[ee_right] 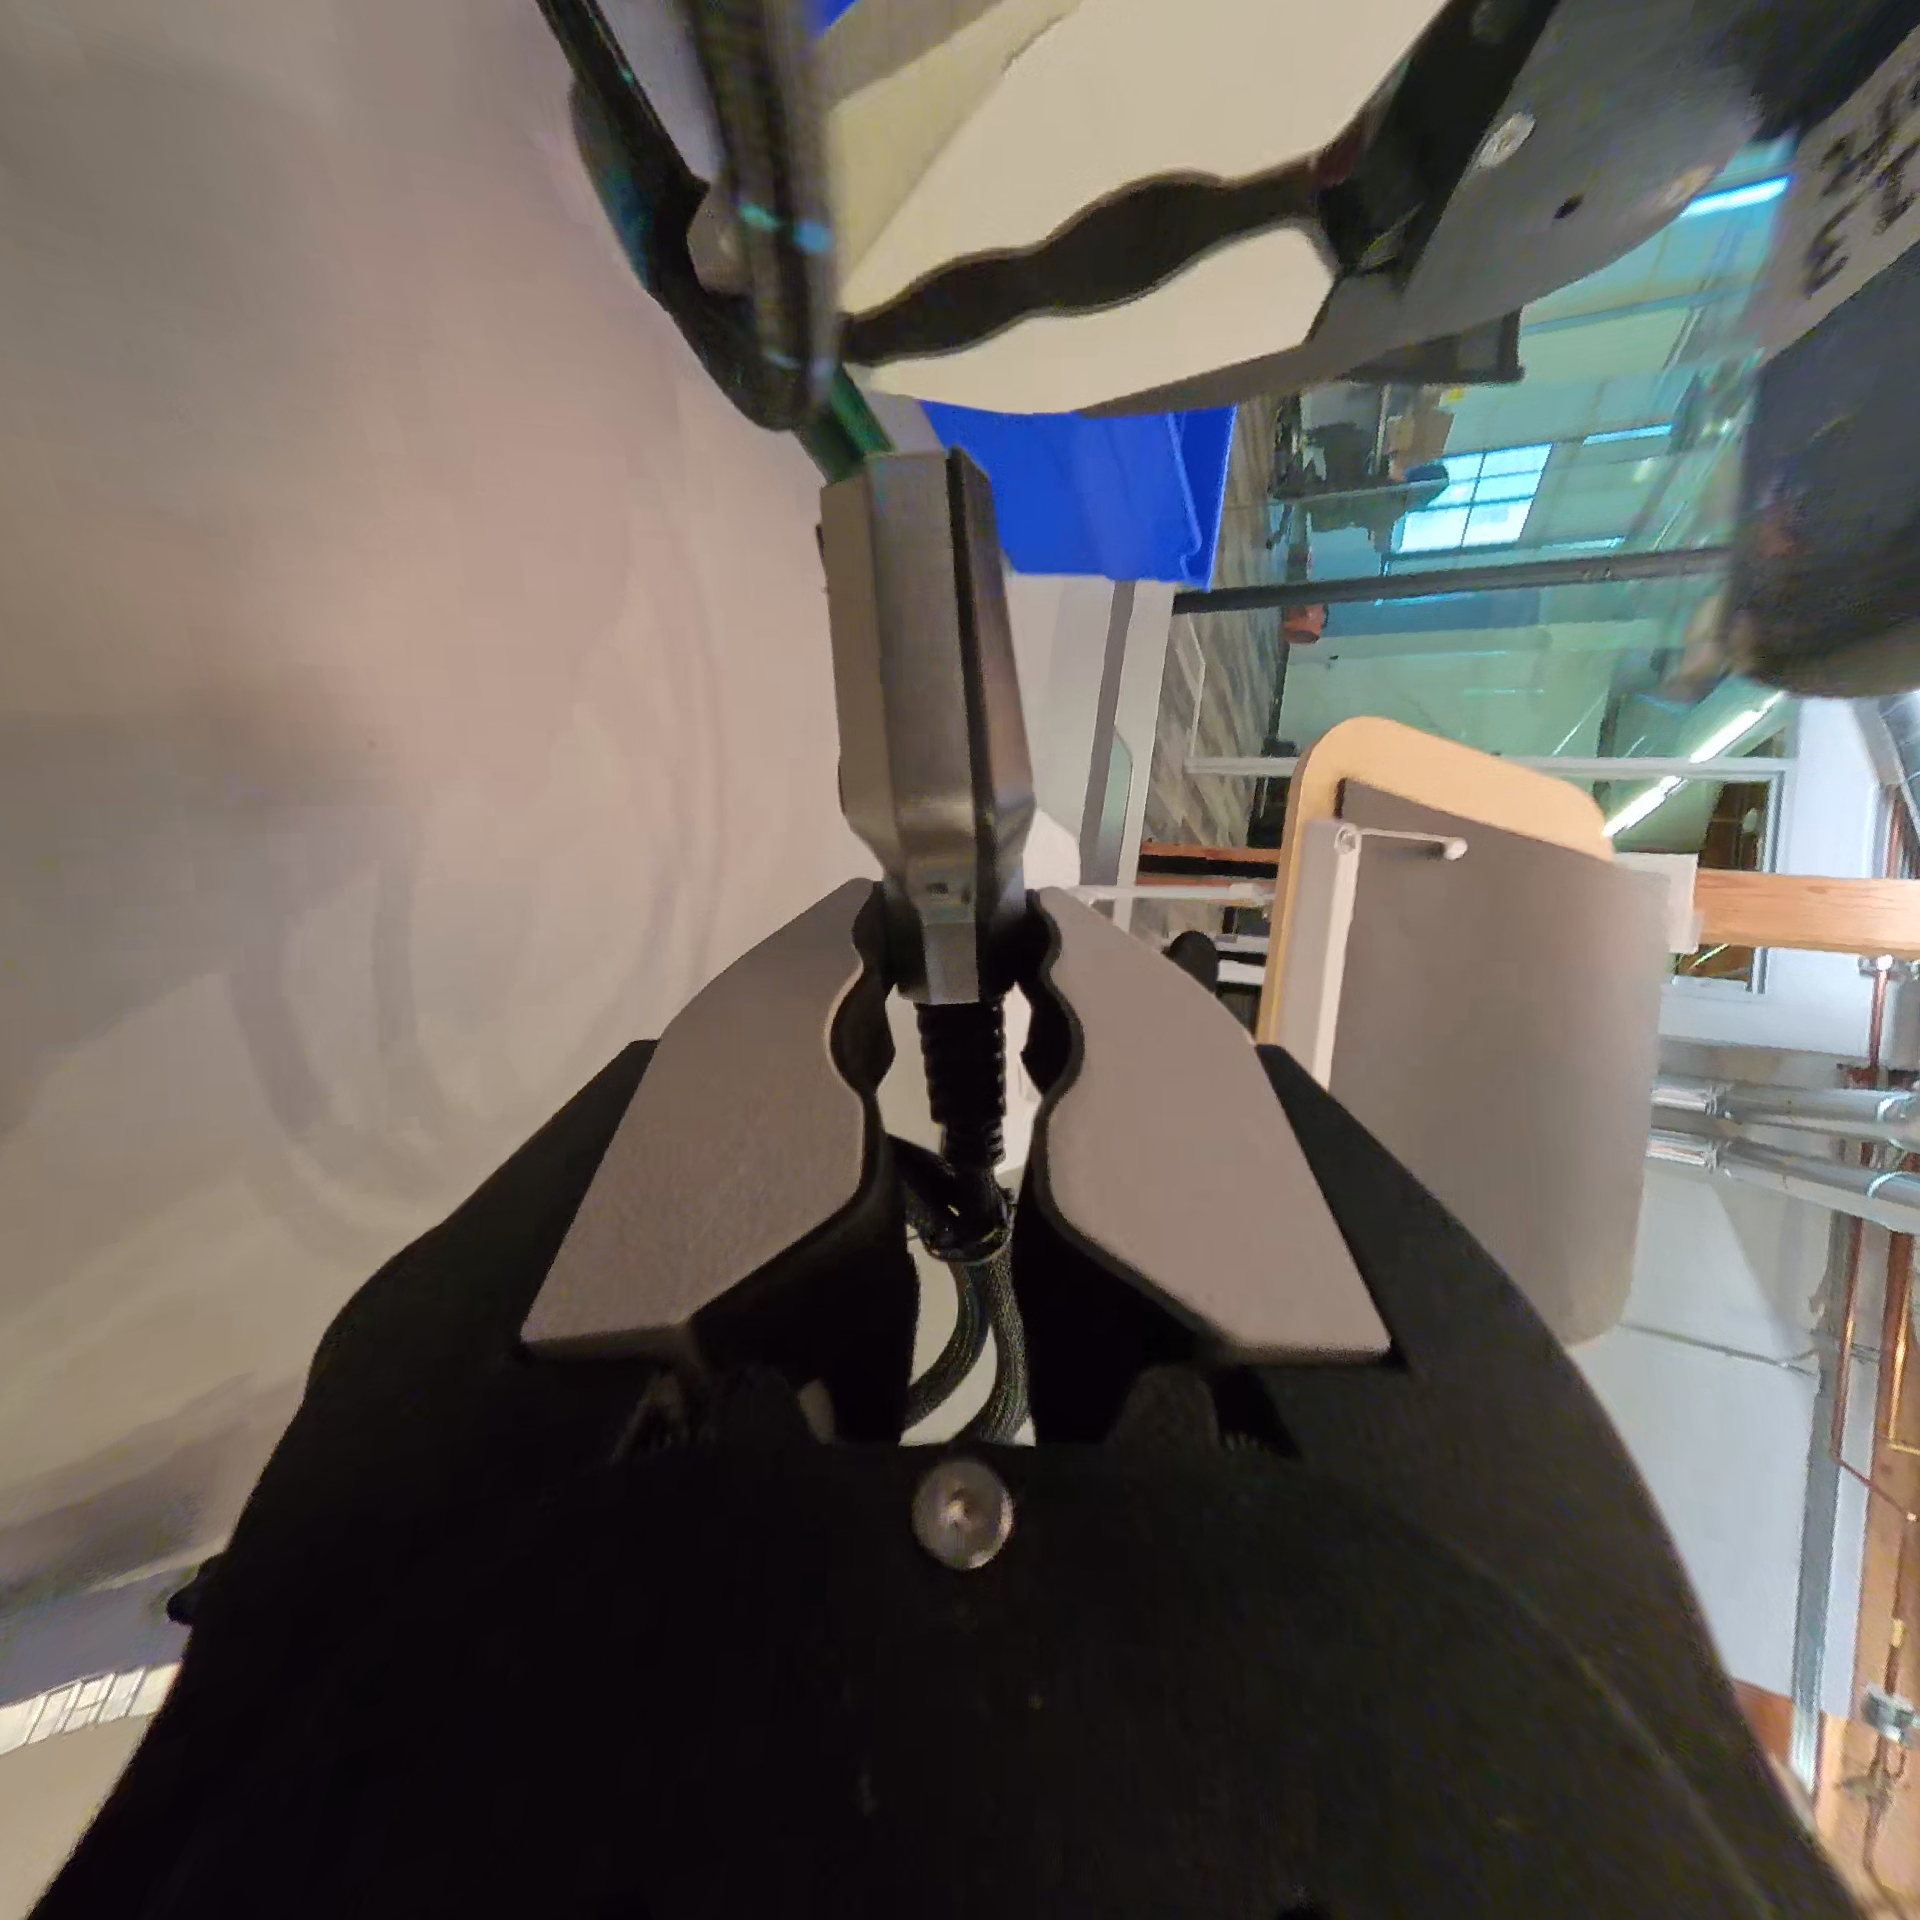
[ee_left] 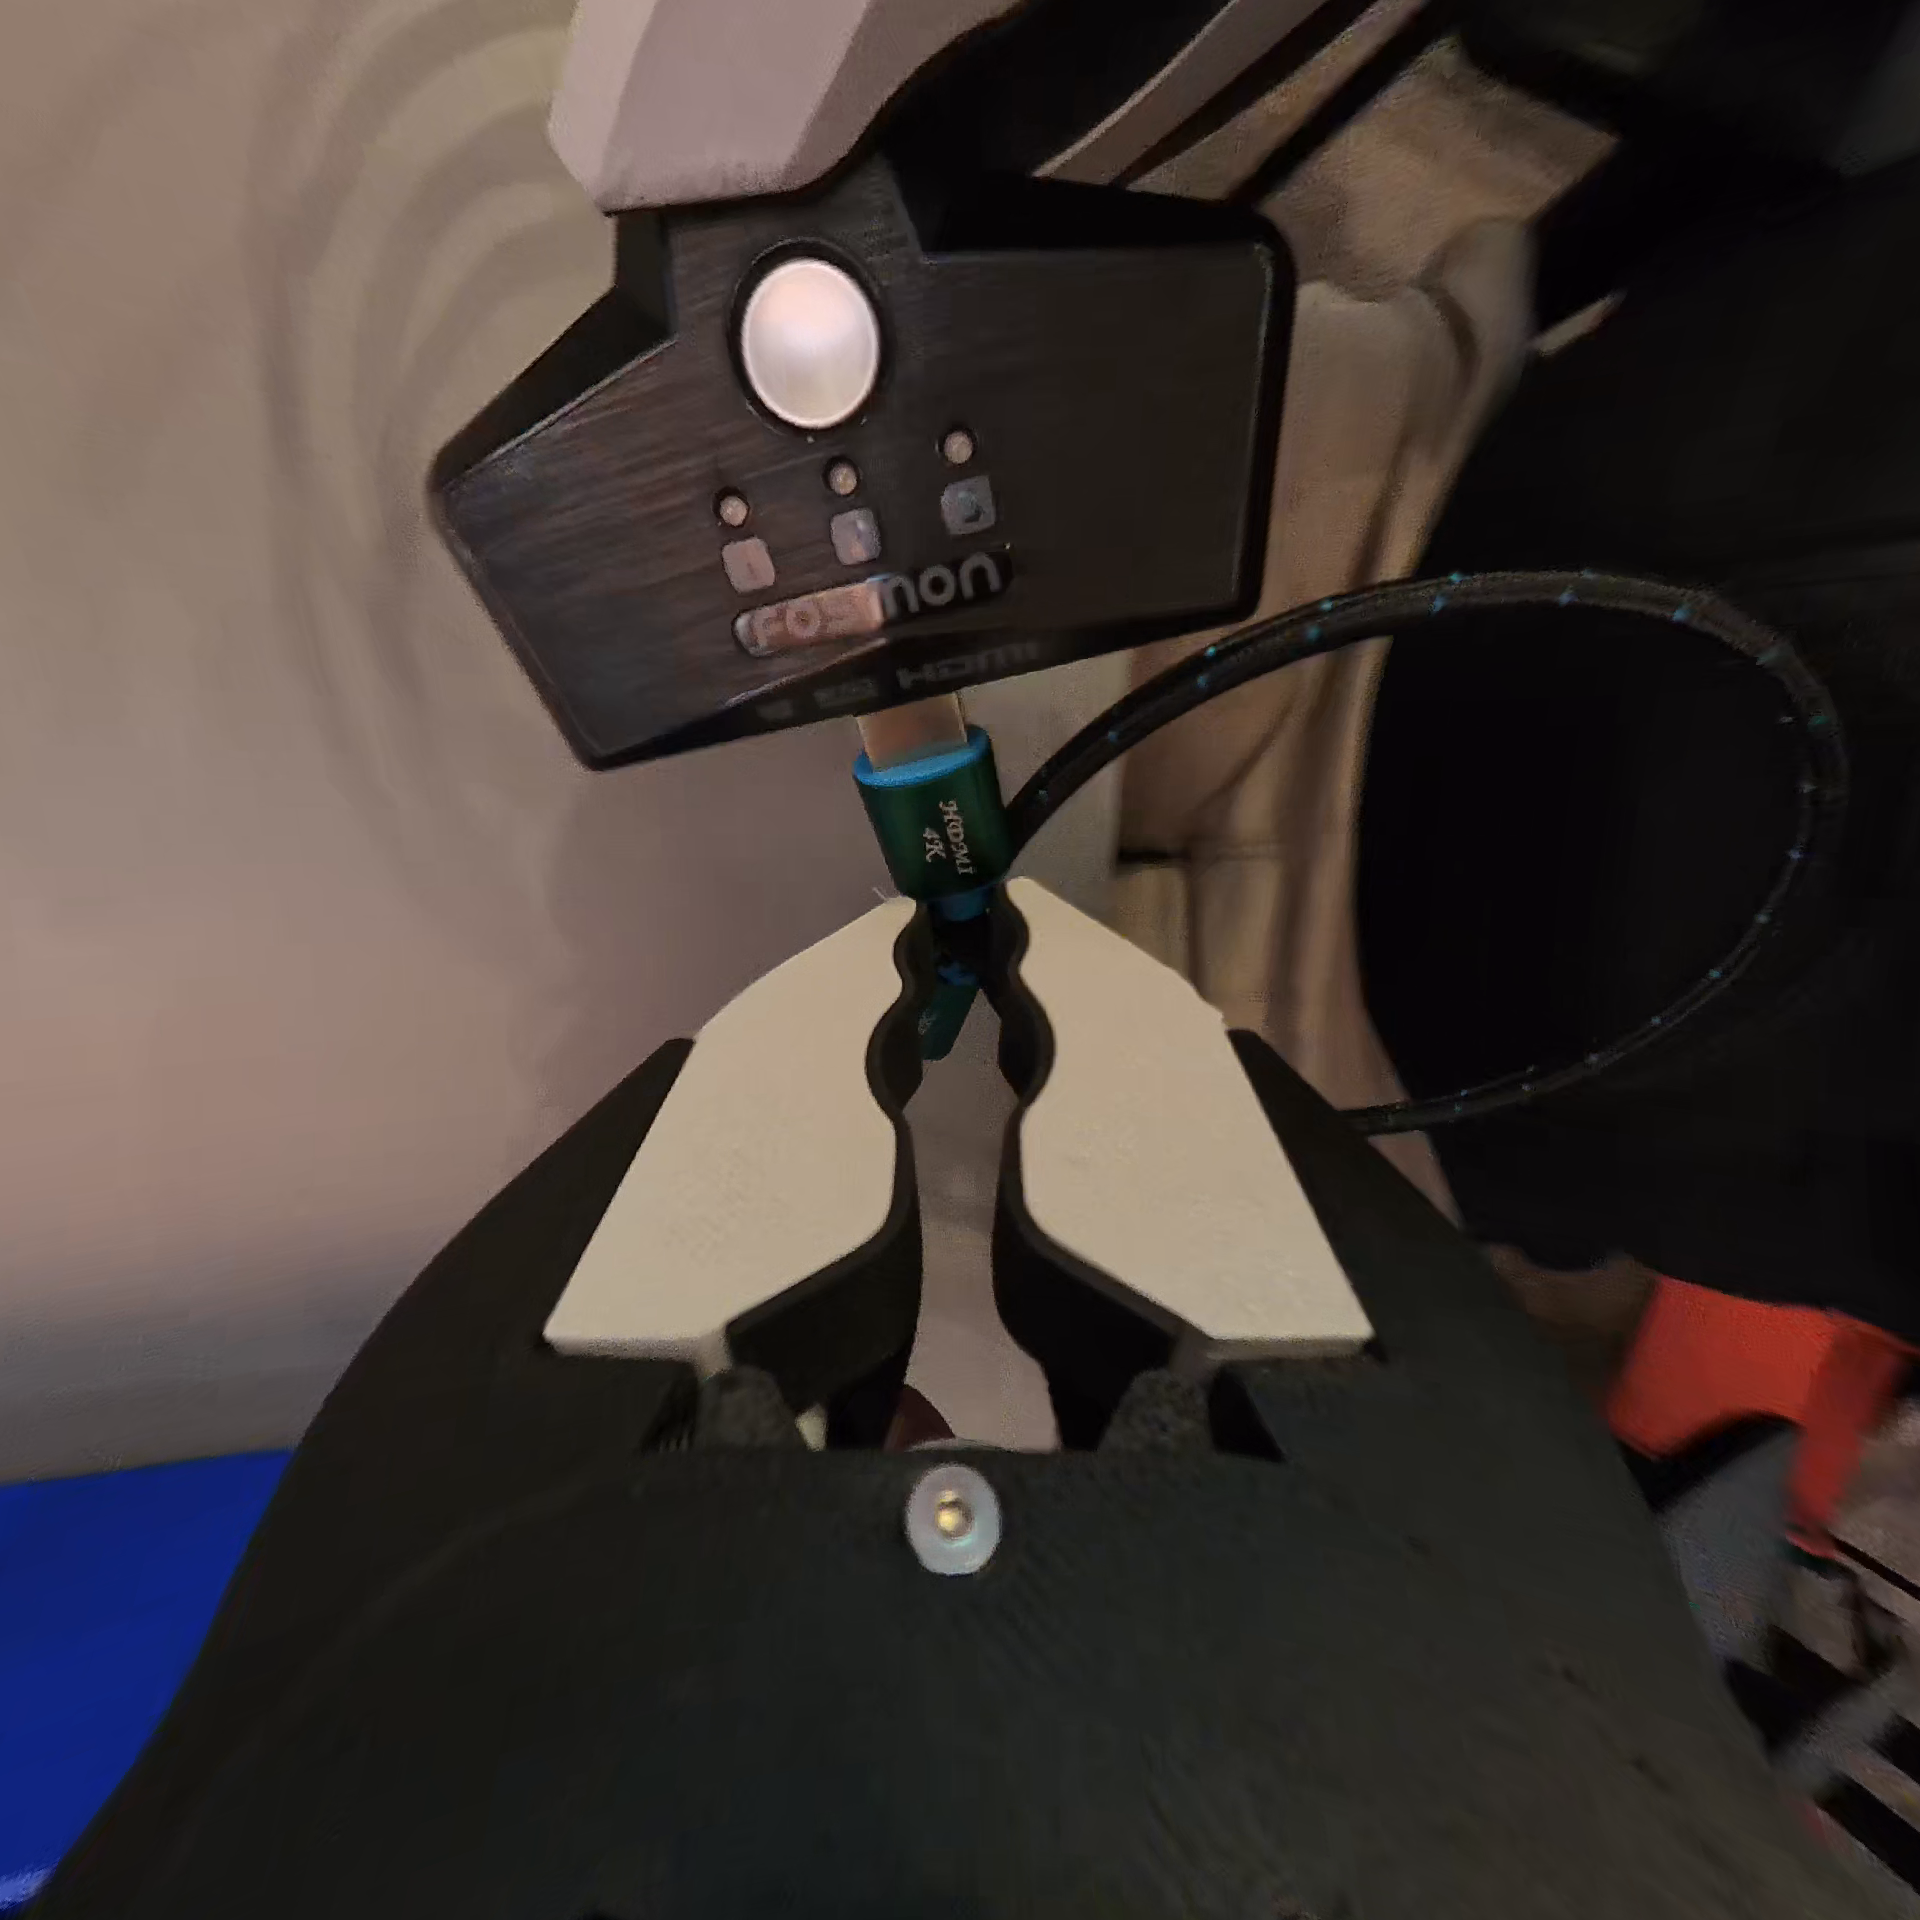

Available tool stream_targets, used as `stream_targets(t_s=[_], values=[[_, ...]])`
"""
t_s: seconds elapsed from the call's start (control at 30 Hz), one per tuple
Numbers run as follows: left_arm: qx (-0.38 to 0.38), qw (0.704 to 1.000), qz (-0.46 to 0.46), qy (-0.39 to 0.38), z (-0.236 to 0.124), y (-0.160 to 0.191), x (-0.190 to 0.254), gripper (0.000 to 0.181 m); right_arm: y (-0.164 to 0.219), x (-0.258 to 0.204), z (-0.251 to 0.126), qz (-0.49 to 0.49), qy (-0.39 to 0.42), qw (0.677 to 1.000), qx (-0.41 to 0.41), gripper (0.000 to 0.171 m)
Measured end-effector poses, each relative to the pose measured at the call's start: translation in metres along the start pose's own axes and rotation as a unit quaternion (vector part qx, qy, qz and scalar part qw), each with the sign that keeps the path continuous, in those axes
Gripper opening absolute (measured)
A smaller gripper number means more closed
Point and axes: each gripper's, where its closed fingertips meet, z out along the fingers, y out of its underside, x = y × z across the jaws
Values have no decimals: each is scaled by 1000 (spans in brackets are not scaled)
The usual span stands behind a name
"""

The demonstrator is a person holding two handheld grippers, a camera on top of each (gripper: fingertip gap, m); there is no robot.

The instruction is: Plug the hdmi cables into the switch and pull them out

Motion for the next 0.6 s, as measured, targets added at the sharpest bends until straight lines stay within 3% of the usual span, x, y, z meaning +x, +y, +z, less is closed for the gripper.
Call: stream_targets(t_s=[0.3, 0.5, 0.6], values=[[7, 980, 29, -198, 33, -5, -56, 11, 34, -28, 14, 39, -58, 997, -42, 21], [47, 934, 60, -349, 39, -12, -70, 31, 36, -36, 17, 53, -80, 994, -42, 21], [57, 912, 98, -395, 42, -17, -68, 31, 40, -35, 17, 74, -81, 993, -42, 21]])
